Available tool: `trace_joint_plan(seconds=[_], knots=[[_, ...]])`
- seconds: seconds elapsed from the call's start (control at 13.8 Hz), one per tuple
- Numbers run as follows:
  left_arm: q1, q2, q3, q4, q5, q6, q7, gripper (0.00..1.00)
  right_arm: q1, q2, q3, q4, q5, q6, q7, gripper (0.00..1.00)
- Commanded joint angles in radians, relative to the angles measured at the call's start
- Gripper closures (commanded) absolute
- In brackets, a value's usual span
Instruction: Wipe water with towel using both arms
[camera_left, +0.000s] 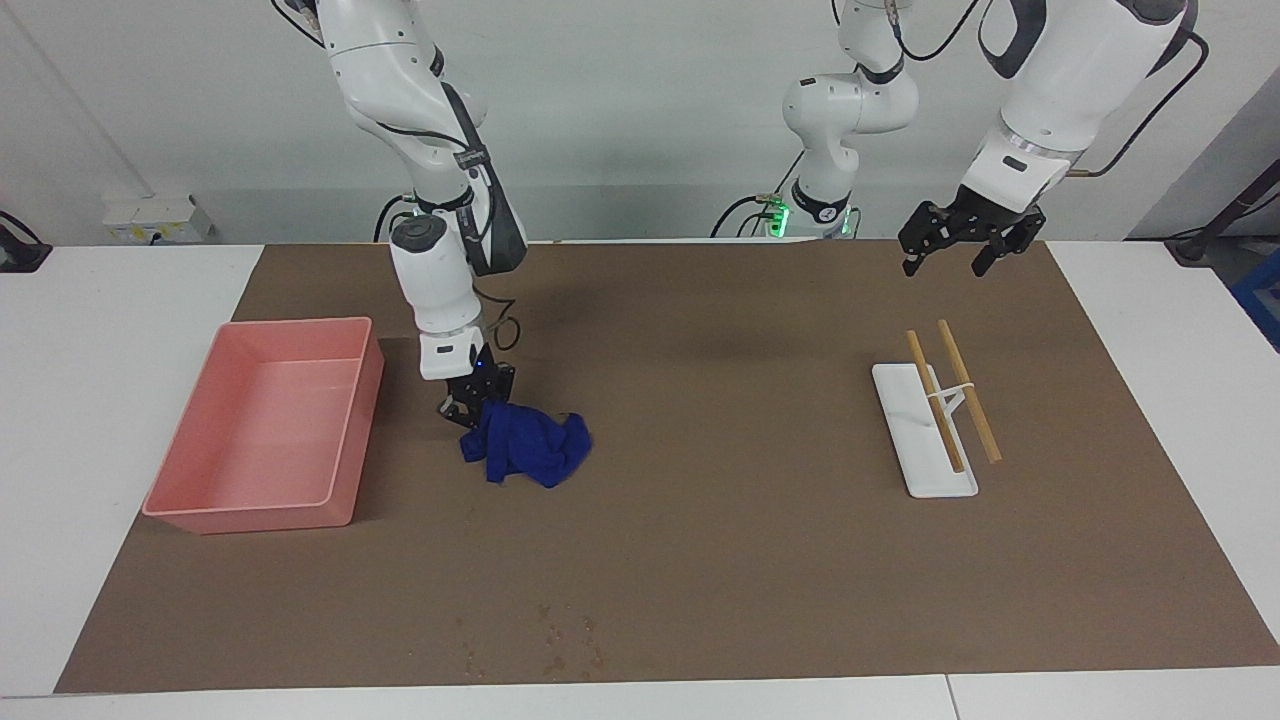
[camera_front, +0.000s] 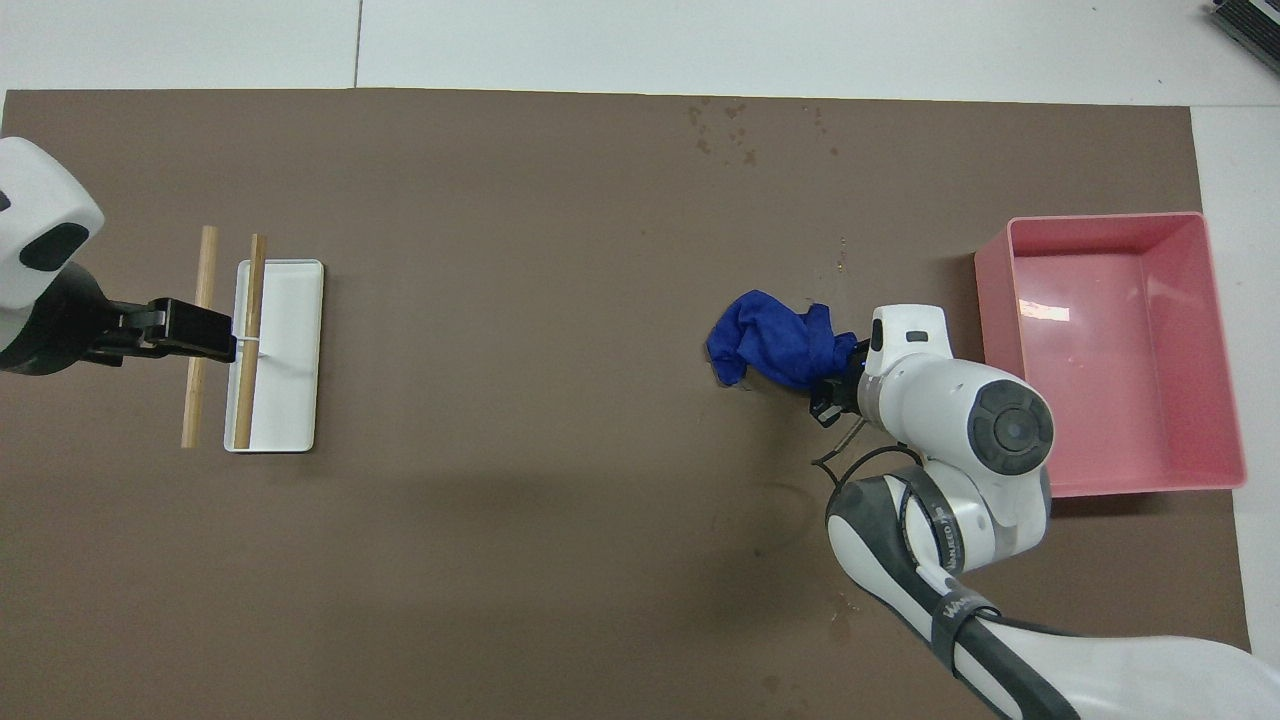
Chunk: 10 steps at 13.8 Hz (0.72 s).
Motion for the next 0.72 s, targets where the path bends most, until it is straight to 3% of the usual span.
trace_joint_plan(seconds=[0.0,0.29,0.51,0.65], knots=[[-0.012,-0.002,0.010,0.007,0.022,-0.018,0.009,0.00,-0.041,0.103,0.000,0.123,-0.013,0.018,-0.079,1.00],[-0.012,-0.002,0.010,0.007,0.022,-0.018,0.009,0.00,-0.085,0.147,0.003,0.244,-0.308,0.010,-0.084,1.00],[-0.012,-0.002,0.010,0.007,0.022,-0.018,0.009,0.00,-0.081,0.141,0.002,0.280,-0.342,-0.023,-0.098,1.00],[-0.012,-0.002,0.010,0.007,0.022,-0.018,0.009,0.00,-0.079,0.108,0.006,0.335,-0.349,-0.158,-0.139,1.00]])
